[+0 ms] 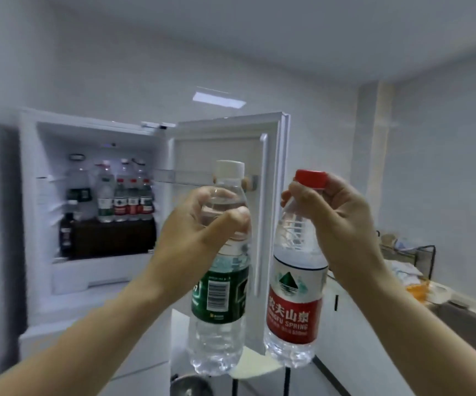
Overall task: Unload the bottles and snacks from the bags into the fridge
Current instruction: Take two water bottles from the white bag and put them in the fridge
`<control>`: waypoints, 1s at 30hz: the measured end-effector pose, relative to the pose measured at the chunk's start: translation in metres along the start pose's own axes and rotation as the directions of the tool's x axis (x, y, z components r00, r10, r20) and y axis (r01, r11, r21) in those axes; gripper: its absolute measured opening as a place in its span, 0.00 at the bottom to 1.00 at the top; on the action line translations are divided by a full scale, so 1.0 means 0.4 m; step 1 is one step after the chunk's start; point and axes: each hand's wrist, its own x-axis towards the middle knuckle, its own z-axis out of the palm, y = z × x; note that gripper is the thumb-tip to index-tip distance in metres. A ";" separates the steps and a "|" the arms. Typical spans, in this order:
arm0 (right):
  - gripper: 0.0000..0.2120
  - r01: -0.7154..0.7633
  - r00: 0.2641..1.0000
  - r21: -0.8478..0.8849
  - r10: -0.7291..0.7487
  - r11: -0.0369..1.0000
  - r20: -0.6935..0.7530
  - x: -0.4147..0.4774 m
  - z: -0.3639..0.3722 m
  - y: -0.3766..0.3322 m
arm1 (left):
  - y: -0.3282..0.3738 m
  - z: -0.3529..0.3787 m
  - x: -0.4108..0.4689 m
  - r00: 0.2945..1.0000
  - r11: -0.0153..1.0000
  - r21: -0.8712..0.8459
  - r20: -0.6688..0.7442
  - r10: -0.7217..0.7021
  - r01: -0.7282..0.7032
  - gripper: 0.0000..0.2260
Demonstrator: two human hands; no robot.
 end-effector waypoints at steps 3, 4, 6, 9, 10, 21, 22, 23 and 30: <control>0.03 0.002 0.999 0.089 -0.007 0.996 0.051 0.015 0.114 0.005 | 0.010 -0.111 -0.026 0.997 0.994 0.104 -0.080 -0.012 0.020 0.16; 0.04 0.004 0.998 0.104 -0.011 0.995 0.065 0.020 0.152 0.006 | 0.014 -0.149 -0.036 0.994 0.991 0.132 -0.104 -0.010 0.024 0.16; 0.05 0.006 0.996 0.141 -0.018 0.990 0.087 0.026 0.233 0.002 | 0.028 -0.224 -0.055 0.987 0.988 0.150 -0.157 -0.017 0.040 0.15; 0.04 -0.011 0.996 0.205 -0.007 0.979 0.089 0.024 0.354 -0.016 | 0.051 -0.337 -0.080 0.978 0.988 0.143 -0.208 -0.025 0.056 0.09; 0.05 -0.016 0.996 0.216 -0.003 0.976 0.090 0.023 0.393 -0.022 | 0.056 -0.374 -0.088 0.976 0.986 0.158 -0.217 -0.018 0.054 0.08; 0.07 -0.061 0.991 0.254 0.028 0.965 0.134 0.027 0.715 -0.014 | 0.022 -0.690 -0.125 0.953 0.969 0.238 -0.303 0.019 0.057 0.13; 0.06 -0.065 0.990 0.252 0.031 0.966 0.137 0.032 0.730 -0.006 | 0.012 -0.706 -0.118 0.950 0.970 0.237 -0.312 0.022 0.056 0.13; 0.06 -0.066 0.990 0.249 0.033 0.966 0.138 0.039 0.743 0.005 | 0.000 -0.720 -0.111 0.947 0.971 0.232 -0.320 0.020 0.058 0.13; 0.04 -0.068 0.991 0.253 0.037 0.965 0.126 0.112 0.813 0.128 | -0.126 -0.775 -0.023 0.938 0.973 0.221 -0.346 0.010 0.071 0.12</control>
